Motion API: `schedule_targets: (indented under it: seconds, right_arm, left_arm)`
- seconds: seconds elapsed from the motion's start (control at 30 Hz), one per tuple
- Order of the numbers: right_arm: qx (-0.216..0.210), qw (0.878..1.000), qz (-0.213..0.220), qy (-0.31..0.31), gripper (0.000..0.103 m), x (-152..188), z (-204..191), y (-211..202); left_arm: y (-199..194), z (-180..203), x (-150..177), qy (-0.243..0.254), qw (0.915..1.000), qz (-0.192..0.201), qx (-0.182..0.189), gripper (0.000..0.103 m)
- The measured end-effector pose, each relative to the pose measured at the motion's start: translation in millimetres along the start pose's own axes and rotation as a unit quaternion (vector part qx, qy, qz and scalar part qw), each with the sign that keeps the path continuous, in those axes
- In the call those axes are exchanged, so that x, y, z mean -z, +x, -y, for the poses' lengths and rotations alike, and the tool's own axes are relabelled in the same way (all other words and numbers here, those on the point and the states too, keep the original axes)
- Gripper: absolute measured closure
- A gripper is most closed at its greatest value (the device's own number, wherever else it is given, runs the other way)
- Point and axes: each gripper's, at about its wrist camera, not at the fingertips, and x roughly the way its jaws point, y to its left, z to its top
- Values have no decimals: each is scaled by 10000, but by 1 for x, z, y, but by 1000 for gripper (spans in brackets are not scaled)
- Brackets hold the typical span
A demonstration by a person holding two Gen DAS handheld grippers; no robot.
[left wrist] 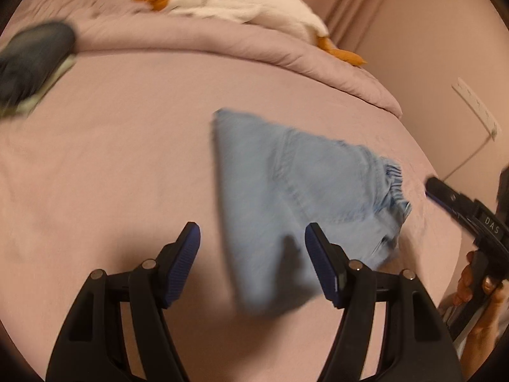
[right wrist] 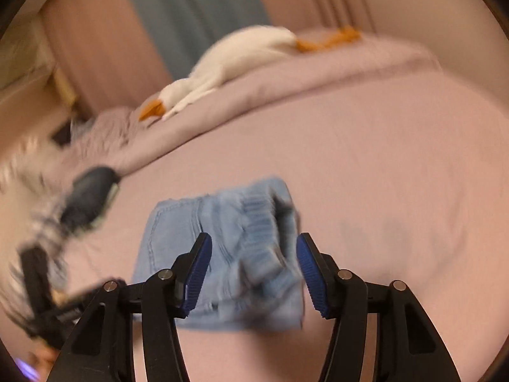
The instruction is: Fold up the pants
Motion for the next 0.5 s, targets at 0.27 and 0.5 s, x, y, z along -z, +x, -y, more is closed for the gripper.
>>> schedule_targets:
  seconds: [0.27,0.5]
  right_arm:
    - [206,9946,-551,-851,77,-21,-26,71]
    - [189,9940,-1034,-288,84,-21,8,78]
  left_arm:
    - [56,34,-12,618,9966,-519,-177,36]
    - [68,26,-10,853,9940,-676,-107,35]
